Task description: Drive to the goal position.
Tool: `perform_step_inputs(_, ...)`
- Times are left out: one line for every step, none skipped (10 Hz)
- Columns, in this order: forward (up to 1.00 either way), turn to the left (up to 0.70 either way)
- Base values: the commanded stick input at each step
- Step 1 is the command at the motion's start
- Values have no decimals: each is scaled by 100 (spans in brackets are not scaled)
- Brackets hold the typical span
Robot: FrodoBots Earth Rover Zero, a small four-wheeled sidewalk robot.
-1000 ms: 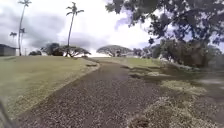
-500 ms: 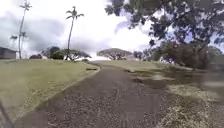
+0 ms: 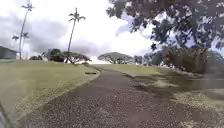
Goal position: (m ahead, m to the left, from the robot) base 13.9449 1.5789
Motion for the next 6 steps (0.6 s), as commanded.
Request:
perform_step_inputs(70,0)
perform_step_inputs(70,0)
perform_step_inputs(70,0)
perform_step_inputs(70,0)
perform_step_inputs(70,0)
perform_step_inputs(70,0)
